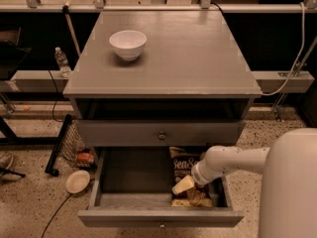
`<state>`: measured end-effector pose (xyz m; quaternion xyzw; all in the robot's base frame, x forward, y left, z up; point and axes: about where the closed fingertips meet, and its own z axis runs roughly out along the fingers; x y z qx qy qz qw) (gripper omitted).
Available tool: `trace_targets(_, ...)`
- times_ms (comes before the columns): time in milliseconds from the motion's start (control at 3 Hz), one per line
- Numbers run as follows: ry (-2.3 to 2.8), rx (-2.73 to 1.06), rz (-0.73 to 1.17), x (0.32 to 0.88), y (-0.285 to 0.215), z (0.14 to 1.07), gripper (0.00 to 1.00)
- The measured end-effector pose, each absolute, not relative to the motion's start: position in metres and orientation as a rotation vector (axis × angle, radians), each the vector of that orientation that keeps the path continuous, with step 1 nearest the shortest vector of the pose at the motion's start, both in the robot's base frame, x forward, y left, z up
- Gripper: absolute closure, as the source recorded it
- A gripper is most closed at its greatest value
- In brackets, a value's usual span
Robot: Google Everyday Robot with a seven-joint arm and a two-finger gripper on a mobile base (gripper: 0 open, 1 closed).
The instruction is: Pick brown chip bag from middle drawer and place on counter
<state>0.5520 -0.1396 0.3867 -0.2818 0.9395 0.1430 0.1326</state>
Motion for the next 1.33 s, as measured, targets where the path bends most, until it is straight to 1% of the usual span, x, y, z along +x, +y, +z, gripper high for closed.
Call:
trace_targets(667, 2.7, -0.814, 0.4, 0.555, -0.138, 0.386, 0.49)
trace_targets(1333, 2.607, -0.842, 0.394, 0.556, -0.156, 0.434, 0.95)
